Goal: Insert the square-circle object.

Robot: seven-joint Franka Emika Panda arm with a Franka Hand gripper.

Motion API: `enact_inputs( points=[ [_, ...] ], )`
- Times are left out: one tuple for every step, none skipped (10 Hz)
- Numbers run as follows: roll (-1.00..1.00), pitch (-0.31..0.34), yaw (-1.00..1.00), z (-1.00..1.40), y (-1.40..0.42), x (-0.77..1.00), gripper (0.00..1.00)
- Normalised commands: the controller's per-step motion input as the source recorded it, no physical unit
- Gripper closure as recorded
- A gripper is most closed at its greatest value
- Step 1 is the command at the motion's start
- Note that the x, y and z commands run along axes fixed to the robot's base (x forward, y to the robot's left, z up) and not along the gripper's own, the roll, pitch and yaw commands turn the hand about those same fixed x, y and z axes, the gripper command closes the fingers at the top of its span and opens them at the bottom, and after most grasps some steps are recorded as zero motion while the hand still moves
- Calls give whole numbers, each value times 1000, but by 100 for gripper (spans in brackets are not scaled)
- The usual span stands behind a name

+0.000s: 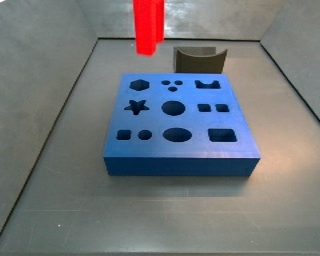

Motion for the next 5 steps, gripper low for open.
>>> enact_inputs(
  points=[
    [-37, -10, -1000, -389, -3, 0, 100],
    [-54, -34, -1000, -423, -17, 0, 100],
    [-54, -41, -1000, -431, -20, 0, 100],
    [-54, -43, -1000, -431, -20, 0, 100],
    [-54, -39, -1000, -429, -20, 0, 100]
  ],
)
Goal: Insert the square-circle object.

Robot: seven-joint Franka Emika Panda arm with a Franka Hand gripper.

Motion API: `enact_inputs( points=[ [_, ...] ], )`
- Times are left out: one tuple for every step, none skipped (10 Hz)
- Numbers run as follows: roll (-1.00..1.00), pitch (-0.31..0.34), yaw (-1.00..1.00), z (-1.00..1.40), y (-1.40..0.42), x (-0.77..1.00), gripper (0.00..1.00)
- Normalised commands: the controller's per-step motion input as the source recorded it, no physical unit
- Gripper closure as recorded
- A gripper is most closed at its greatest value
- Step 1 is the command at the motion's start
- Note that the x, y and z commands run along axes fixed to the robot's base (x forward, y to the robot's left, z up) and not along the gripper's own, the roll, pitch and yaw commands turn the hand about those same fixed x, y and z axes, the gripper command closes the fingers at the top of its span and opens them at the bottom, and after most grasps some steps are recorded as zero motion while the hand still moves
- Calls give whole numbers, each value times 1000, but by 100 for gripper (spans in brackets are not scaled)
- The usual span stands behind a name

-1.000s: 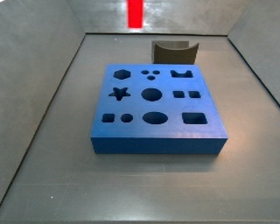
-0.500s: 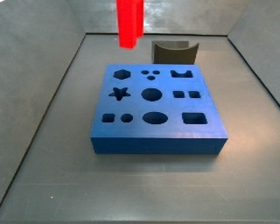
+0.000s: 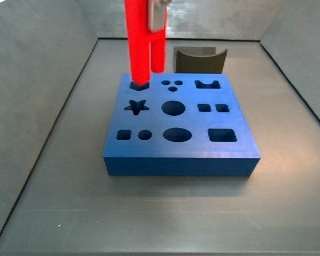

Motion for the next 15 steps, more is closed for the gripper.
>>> enact_inputs(
  points=[
    [-56, -34, -1000, -423, -23, 0, 100],
    [-54, -34, -1000, -423, -23, 0, 100],
    [-56, -34, -1000, -423, -23, 0, 100],
    [-47, -54, -1000, -451, -20, 0, 100],
    [-16, -31, -1000, -474, -3, 0, 100],
    [0, 0, -1000, -423, -51, 0, 100],
    [0, 0, -1000, -377, -91, 0, 100],
    [0, 0, -1000, -429, -83, 0, 100],
    [0, 0, -1000, -426, -83, 0, 100],
    [0, 0, -1000, -409, -83, 0, 100],
    [54, 3, -957, -209, -200, 0, 100],
    [0, 0, -586, -71, -326, -237, 100],
    [0, -9, -100, 0, 0, -186, 100],
    [0, -19, -74, 0, 0, -123, 100],
    [30, -64, -3, -169, -43, -269, 100]
  ],
)
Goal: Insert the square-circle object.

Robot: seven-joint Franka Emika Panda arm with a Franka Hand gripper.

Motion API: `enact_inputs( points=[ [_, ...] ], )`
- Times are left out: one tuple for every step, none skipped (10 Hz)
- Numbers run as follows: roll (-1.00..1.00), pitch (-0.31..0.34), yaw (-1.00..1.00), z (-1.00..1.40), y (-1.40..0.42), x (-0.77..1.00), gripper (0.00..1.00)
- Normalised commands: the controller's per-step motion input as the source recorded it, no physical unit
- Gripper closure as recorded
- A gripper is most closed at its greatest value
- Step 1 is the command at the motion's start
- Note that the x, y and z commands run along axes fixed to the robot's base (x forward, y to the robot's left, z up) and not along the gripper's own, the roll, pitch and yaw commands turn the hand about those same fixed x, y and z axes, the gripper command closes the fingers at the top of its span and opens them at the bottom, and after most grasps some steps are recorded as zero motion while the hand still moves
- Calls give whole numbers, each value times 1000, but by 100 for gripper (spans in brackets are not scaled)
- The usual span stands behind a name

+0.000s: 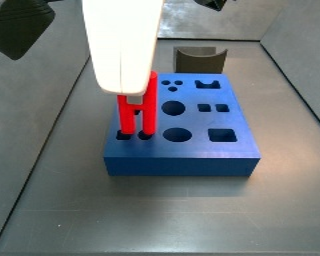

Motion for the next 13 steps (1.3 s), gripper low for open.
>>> enact_inputs(
  points=[
    [0, -194, 0, -317, -146, -431, 100],
    [0, -214, 0, -314, -269, -303, 100],
    [0, -77, -34, -294, -234, 0, 100],
    [0, 0, -60, -346, -154, 183, 100],
    [-19, 64, -151, -394, 0, 363, 100],
    [-46, 101, -151, -391, 100, 346, 100],
    [0, 93, -114, -311, 151, 177, 100],
    [0, 27, -46, -243, 194, 0, 100],
    [0, -14, 0, -263, 117, -243, 100],
    [0, -96, 0, -291, 0, -369, 100],
    [0, -101, 0, -257, 0, -306, 100],
    [0, -106, 0, -263, 0, -283, 100],
    [0, -40, 0, -309, -26, -23, 100]
  ],
)
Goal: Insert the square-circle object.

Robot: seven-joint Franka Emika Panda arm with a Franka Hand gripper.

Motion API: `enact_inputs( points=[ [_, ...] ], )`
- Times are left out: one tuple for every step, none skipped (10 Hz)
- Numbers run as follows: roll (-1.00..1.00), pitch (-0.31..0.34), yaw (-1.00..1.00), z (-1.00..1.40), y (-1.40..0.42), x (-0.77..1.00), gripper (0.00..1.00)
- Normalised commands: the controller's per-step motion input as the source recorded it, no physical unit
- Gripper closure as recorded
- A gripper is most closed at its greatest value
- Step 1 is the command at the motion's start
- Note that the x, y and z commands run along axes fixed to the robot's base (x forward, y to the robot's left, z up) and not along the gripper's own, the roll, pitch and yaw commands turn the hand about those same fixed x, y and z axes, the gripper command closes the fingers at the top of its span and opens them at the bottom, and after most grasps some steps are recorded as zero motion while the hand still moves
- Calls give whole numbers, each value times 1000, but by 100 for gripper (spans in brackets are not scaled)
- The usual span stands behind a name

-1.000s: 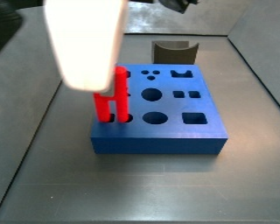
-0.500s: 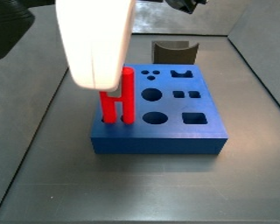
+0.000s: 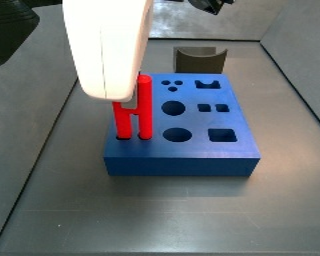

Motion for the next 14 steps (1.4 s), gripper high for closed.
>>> enact_inputs(
  points=[
    [0, -57, 46, -240, -80, -123, 100],
    [0, -71, 103, -251, -37, -163, 100],
    [0, -76, 77, -317, -3, -140, 100],
    [0, -51, 17, -434, -26, -9, 100],
    [0, -53, 0, -794, -40, 23, 100],
    [90, -79, 0, -1000, -134, 43, 100],
    [113, -16, 0, -1000, -166, 66, 100],
    [136, -11, 0, -1000, -143, 66, 100],
    [164, 0, 0, -1000, -106, 77, 100],
    [170, 0, 0, -1000, -100, 77, 100],
    [174, 0, 0, -1000, -97, 77, 100],
    [170, 0, 0, -1000, -97, 83, 100],
    [10, -70, 0, -226, -29, 0, 100],
    [0, 0, 0, 0, 0, 0, 100]
  ],
)
